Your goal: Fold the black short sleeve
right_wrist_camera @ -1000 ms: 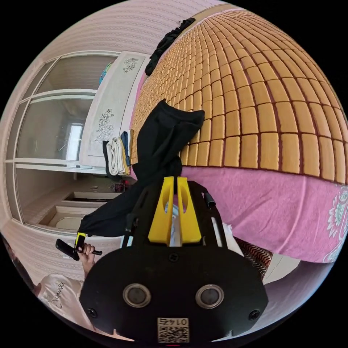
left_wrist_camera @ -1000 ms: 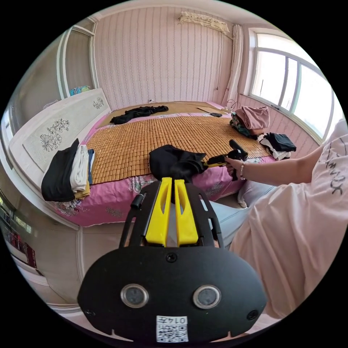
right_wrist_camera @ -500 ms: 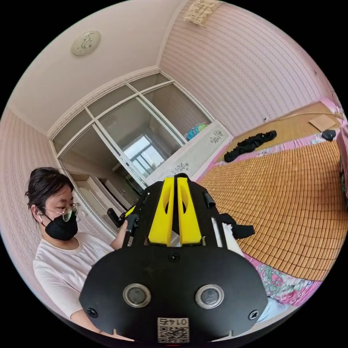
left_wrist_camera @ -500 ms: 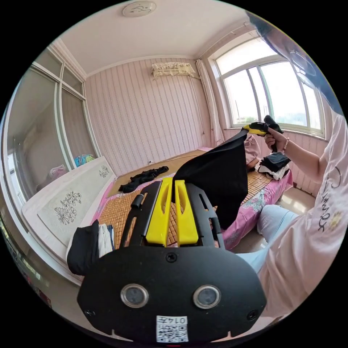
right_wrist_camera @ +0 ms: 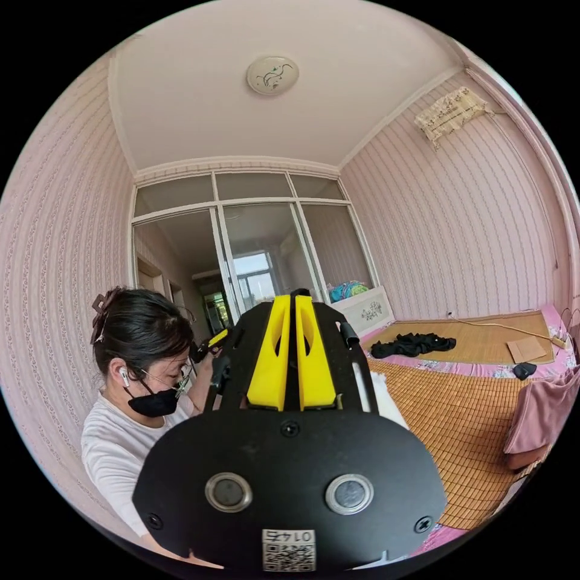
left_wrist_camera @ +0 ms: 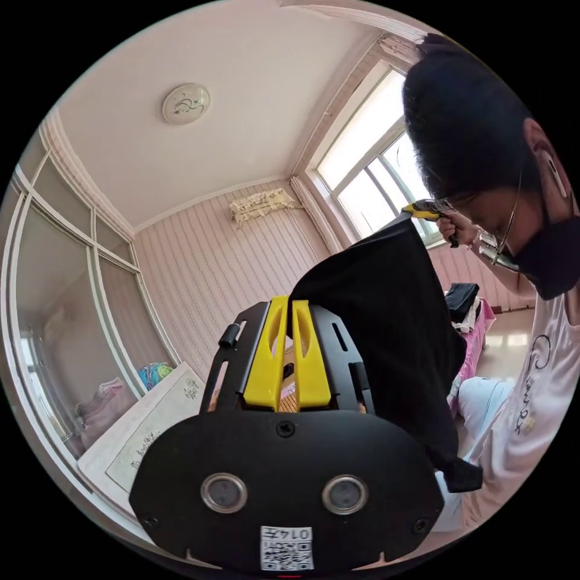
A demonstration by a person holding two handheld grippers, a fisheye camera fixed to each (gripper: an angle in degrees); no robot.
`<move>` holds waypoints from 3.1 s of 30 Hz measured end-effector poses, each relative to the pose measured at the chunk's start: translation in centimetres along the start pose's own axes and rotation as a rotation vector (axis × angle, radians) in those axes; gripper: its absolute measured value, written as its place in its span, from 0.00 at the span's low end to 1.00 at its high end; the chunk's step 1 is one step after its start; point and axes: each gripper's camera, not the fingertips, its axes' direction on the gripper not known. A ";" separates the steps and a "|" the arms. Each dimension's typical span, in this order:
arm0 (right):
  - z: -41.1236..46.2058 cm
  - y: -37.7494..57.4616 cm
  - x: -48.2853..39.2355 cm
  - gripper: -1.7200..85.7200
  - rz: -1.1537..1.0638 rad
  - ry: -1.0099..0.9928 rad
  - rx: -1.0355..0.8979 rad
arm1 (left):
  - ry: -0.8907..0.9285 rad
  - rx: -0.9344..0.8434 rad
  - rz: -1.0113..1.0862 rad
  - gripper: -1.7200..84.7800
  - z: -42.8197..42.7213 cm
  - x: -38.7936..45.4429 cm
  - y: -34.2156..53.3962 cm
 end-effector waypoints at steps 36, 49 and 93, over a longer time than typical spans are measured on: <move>12.9 26.0 39.8 0.03 0.891 0.431 -0.493 | 0.453 -1.042 -0.196 0.01 52.4 7.3 40.2; 13.5 27.8 41.5 0.03 0.933 0.461 -0.727 | 0.482 -1.214 -0.348 0.04 51.8 3.7 46.0; 25.3 18.3 54.6 0.08 0.576 0.672 -0.770 | 0.632 -0.881 -0.245 0.07 80.9 9.1 40.8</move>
